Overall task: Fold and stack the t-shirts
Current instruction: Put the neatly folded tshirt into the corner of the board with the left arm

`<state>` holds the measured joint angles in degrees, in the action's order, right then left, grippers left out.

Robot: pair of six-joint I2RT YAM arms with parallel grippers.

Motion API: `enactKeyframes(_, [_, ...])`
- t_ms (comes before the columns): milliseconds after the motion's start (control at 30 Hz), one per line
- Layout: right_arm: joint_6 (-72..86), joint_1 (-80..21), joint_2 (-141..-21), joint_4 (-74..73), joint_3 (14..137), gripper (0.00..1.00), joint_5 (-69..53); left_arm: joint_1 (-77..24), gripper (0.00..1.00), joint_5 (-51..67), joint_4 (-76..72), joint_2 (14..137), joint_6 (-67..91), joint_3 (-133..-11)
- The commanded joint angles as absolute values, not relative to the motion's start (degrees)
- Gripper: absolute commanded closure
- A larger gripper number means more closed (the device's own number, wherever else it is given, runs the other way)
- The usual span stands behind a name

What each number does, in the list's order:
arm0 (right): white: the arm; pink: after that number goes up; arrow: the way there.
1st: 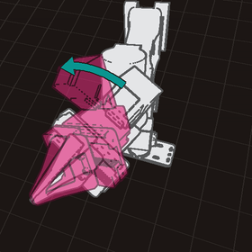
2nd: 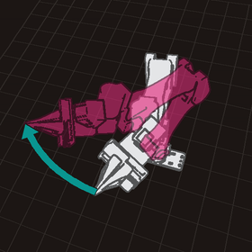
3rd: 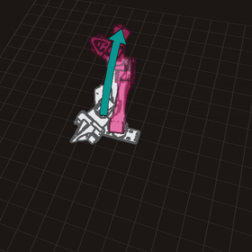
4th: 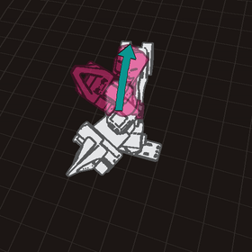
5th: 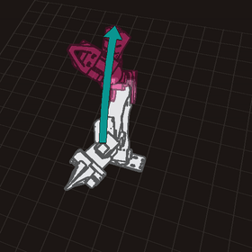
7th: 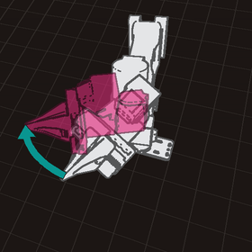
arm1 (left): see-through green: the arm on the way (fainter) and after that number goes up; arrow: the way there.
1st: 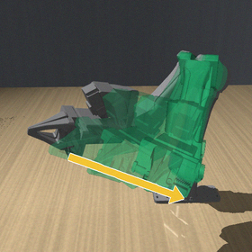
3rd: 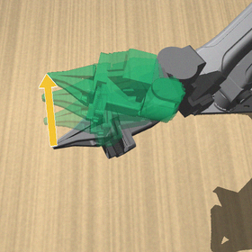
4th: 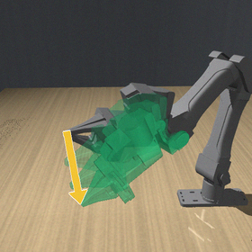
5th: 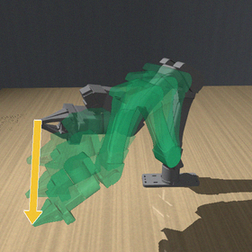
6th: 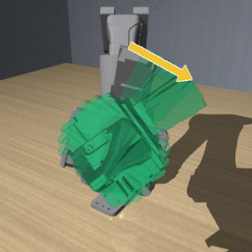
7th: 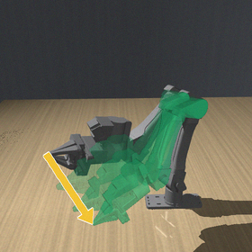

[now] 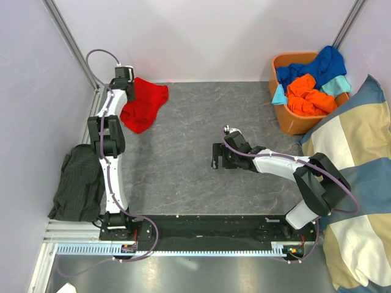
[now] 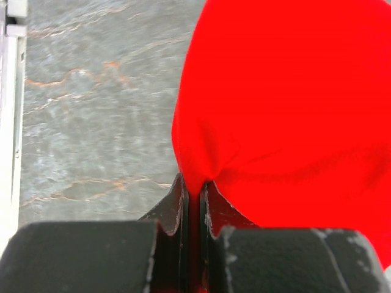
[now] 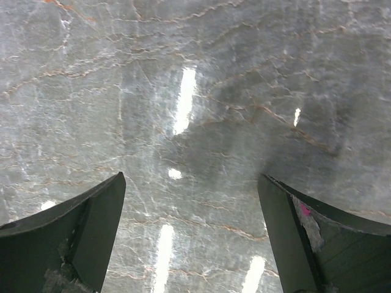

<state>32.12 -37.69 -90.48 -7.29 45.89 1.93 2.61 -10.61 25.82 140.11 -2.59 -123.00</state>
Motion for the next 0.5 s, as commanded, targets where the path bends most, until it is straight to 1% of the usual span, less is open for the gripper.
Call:
enactKeyframes(0, [32.1,-37.9,-94.2,-10.8,46.2,0.02,-1.8,6.3,0.98,-9.5,26.1,141.3,-4.7,-126.4])
enactKeyframes(233, [30.9,-37.9,-96.4,-12.2,49.0,0.02,-1.6,10.5,0.98,-10.3,25.4,141.9,-4.0,-124.5])
enactKeyframes(467, [31.5,-37.9,-97.6,-12.7,49.4,0.02,-1.9,14.3,0.98,-9.4,24.4,143.6,-1.8,-126.4])
